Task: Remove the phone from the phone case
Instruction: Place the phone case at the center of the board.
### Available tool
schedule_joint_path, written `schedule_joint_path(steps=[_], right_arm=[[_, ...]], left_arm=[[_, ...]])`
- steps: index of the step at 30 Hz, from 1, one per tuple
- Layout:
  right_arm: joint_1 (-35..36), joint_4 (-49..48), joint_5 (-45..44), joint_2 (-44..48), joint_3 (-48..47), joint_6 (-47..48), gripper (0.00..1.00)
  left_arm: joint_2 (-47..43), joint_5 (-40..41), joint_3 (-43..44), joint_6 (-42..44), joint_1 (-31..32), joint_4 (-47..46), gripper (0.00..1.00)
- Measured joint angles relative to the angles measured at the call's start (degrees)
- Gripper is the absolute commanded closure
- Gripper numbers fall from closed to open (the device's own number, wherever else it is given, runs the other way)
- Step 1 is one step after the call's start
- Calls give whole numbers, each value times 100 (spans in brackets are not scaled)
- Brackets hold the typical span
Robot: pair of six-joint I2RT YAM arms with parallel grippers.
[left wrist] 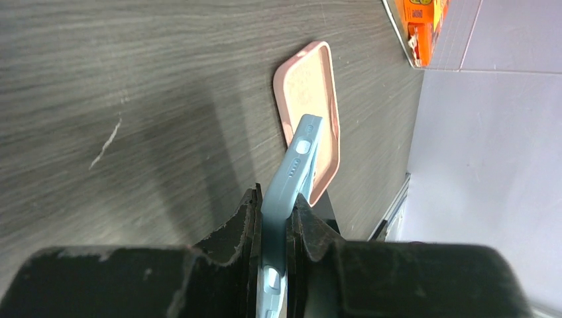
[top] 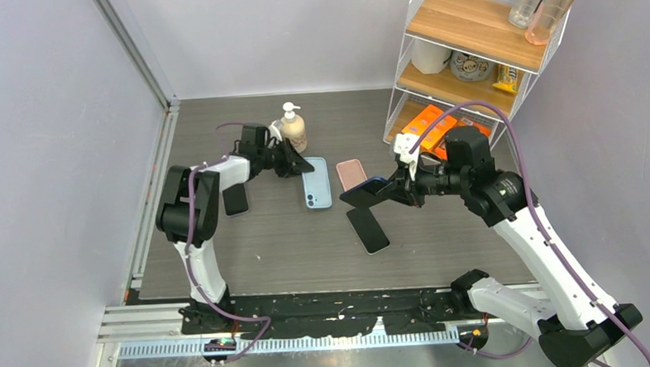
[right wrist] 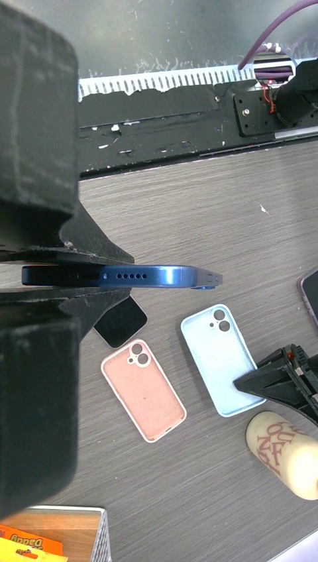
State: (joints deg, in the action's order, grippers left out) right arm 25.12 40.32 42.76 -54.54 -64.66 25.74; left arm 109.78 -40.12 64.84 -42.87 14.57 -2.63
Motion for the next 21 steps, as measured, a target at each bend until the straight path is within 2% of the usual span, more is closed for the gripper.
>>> schedule_joint_path(steps=[10,17,21], right_arm=[[-87,13,-9,94,118,9,95],[-92,24,-9,94,205,24,95],[-98,31,-13,107,262,24,95]], left_arm=[[476,101,586,-107,0,319,71],[686,271,1071,286,-9,935,53],[715,376,1209,498,-13,1239,39]])
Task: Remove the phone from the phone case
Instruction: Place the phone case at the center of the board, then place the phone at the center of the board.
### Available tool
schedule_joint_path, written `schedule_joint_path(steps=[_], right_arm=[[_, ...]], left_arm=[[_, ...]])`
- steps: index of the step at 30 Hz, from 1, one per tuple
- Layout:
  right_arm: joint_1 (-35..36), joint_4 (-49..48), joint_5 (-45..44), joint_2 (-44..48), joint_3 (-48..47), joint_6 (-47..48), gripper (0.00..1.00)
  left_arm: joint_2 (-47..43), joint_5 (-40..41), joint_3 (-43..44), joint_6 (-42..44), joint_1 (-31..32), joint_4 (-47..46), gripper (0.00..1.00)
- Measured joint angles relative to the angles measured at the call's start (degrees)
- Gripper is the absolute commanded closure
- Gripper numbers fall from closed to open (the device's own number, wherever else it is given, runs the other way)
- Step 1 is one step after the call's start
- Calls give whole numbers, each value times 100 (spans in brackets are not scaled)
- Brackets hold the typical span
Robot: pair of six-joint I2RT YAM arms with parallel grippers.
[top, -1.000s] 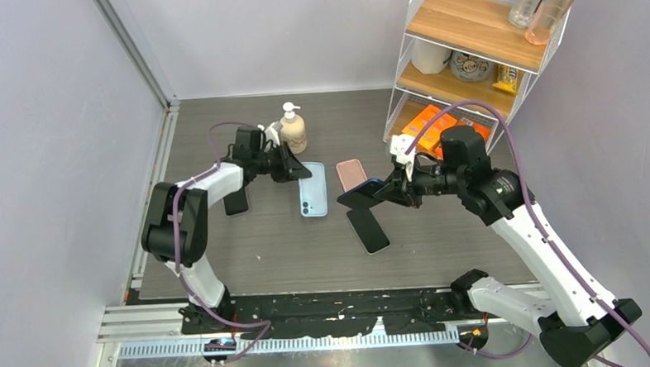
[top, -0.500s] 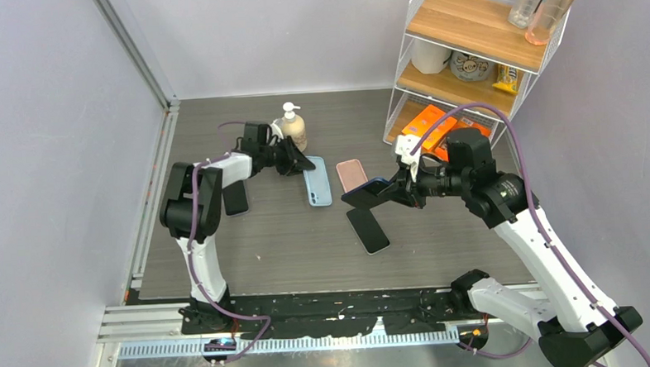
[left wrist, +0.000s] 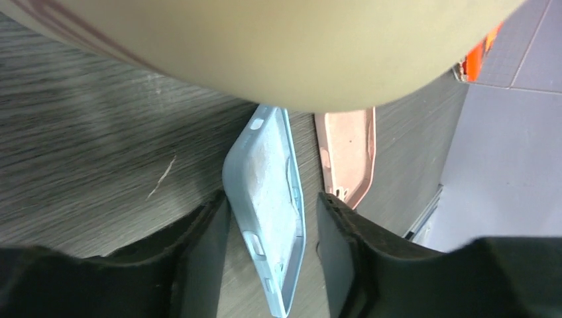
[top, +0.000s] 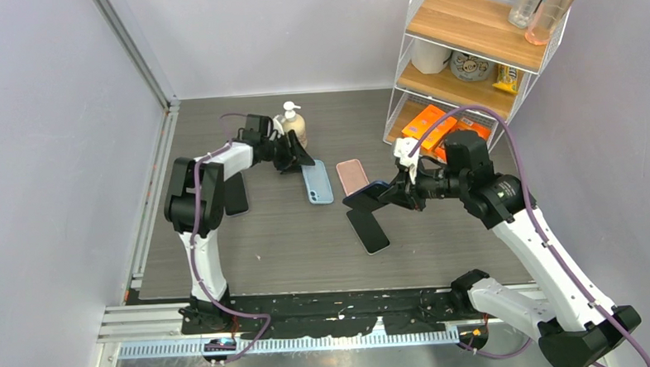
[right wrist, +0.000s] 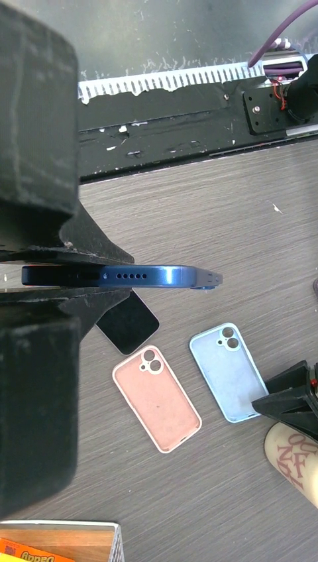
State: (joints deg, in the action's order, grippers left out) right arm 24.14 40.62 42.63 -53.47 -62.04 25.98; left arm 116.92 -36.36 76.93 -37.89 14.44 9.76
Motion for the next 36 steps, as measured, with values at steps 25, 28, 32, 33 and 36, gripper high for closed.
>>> schedule_joint_path(steps=[25,28,32,33,36], right_arm=[[498,149,133,-1121,256,531,95],[704,190,173,-1558,188,612,95],[938,321,374,-2302,-70,710,95],[973,372,424,-2474,-157,741,95],[1049,568,581,-3003,-461,885,95]], left_arm=[[-3303,-68,-1646,2691,-280,1248,10],[-3805,-275,-1858,3064,-251,1427,10],[-4382,-584,-2081,3543,-245,1580,11],[-4472,-667,-2122,3620,-245,1596,11],[-4750,-1091,-2295,4011,-225,1714,11]])
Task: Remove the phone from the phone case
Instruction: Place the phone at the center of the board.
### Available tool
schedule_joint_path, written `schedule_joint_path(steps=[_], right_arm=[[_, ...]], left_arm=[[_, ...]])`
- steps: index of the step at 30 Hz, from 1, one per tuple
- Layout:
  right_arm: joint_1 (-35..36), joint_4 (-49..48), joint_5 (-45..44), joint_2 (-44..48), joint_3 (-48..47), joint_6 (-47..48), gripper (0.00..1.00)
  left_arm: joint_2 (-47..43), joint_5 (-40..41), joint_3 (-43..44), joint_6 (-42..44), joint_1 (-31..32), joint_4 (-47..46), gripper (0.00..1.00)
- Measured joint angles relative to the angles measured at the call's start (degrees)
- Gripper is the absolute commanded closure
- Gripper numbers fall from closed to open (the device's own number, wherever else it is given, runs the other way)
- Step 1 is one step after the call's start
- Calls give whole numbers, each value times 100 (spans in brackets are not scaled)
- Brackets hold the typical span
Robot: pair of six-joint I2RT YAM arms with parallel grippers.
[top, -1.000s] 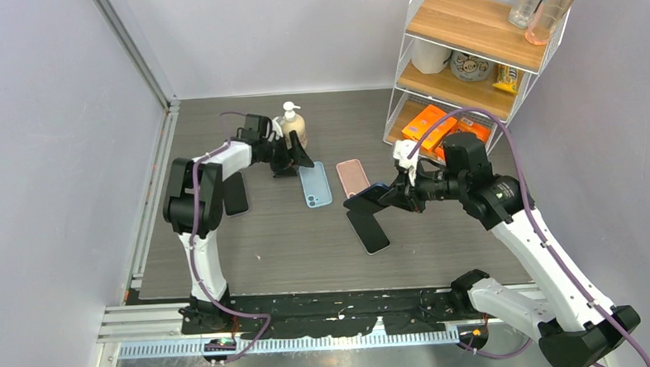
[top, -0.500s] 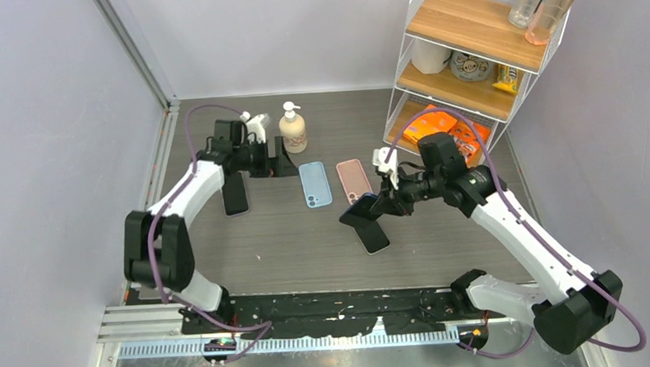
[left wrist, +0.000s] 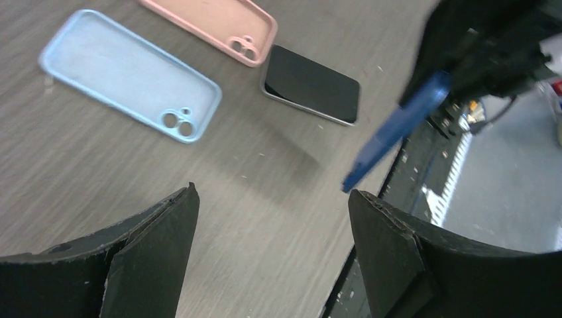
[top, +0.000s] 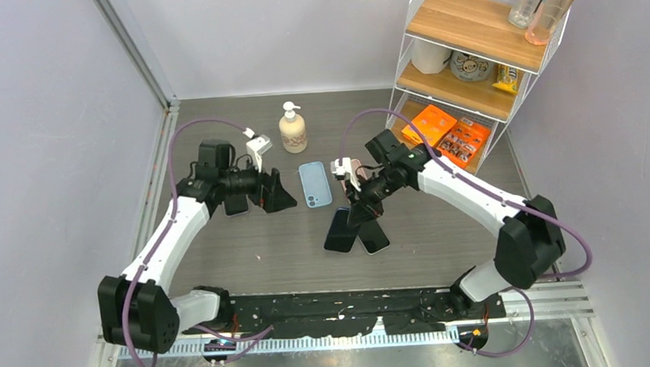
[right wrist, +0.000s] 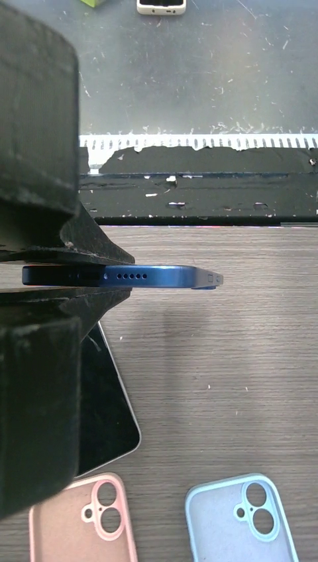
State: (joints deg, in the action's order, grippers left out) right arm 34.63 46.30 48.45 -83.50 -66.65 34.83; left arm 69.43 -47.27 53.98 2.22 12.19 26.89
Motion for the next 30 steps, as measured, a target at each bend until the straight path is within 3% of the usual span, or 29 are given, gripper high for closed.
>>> schedule_joint_path(steps=[3,8,20,24,26,28,30], right_arm=[[22,118,120,-343,-227,111,95],[39,260,382,-691,-568,173,95],[52,278,688,-1073,-752,162,95],[50,236,664,-1073,-752,101,95],[39,186,597,-1073,-748,50,95],[20,81,494,-1038,-713,-31,95],[-4,-83,372,-964,-627,-146,92]], left_arm=[[-186,-334,-208,332,179,98,11],[-341,-503,-752,511,997,-243,14],[485,-553,-1054,-671,1604,-2057,33],[857,-575,-1040,-1036,1746,-2459,51],[962,-627,-1032,-1226,1836,-2618,69],[1014,-695,-1029,-1438,1888,-2758,94],[1027,-743,-1029,-1484,1902,-2887,100]])
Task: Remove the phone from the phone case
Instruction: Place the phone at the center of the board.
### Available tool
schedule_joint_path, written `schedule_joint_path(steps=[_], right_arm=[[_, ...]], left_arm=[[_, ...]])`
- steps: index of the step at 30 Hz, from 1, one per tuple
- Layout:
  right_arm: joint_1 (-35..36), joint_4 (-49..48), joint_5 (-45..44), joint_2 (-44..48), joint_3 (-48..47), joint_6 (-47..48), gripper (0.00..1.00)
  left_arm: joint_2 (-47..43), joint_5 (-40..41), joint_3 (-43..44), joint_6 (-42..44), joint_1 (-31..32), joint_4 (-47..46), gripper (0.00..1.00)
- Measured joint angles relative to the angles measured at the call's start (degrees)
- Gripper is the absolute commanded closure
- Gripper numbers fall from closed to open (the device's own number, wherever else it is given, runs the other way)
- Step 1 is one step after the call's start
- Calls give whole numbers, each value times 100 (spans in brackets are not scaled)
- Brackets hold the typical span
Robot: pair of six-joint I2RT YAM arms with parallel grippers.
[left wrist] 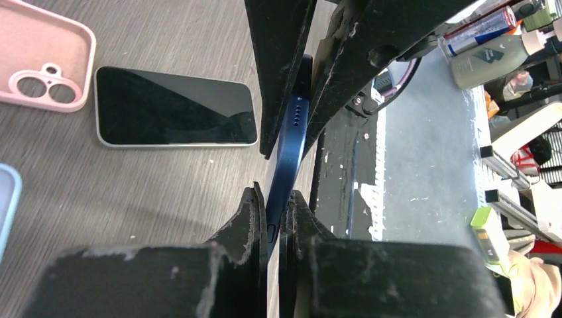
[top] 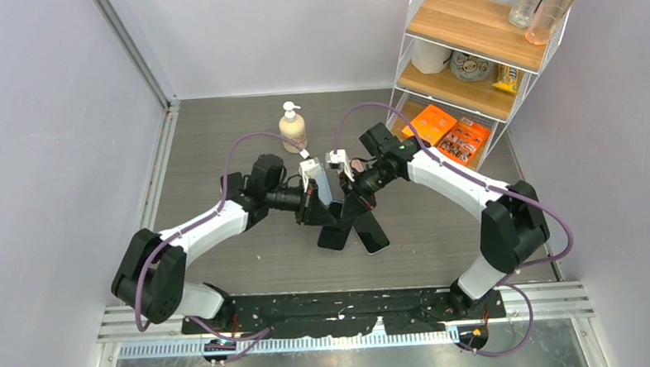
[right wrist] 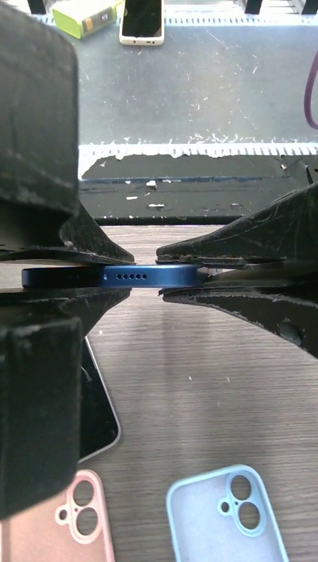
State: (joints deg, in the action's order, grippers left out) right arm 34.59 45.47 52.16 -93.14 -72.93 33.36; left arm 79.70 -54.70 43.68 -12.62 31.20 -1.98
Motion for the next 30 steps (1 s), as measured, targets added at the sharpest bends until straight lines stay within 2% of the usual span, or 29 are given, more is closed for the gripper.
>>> schedule_joint_path(steps=[2,5,8,10,12,14,16,22,30], right_arm=[[-44,-42,-13,175,146,-186,84],[-28,-186,-201,527,367,-354,65],[22,-450,-562,896,533,-372,50],[33,-601,-758,1147,608,-372,34],[26,-686,-901,1373,669,-376,27],[11,-774,-986,1613,741,-382,11],[-22,-844,-1023,1814,815,-404,2],[-284,-1102,-1252,2404,1104,-498,5],[-1255,-1508,-1694,3355,1287,-835,5]], left_arm=[[0,-74,-4,96,63,-138,100],[0,-129,-4,79,138,-284,100],[0,-120,-7,-299,164,-459,100],[13,-50,-26,-507,146,-501,100],[55,72,-90,-682,125,-511,100],[129,236,-188,-822,101,-496,100],[219,417,-310,-946,50,-492,100],[450,817,-636,-1451,-81,-516,100],[721,1115,-772,-2387,-103,-903,100]])
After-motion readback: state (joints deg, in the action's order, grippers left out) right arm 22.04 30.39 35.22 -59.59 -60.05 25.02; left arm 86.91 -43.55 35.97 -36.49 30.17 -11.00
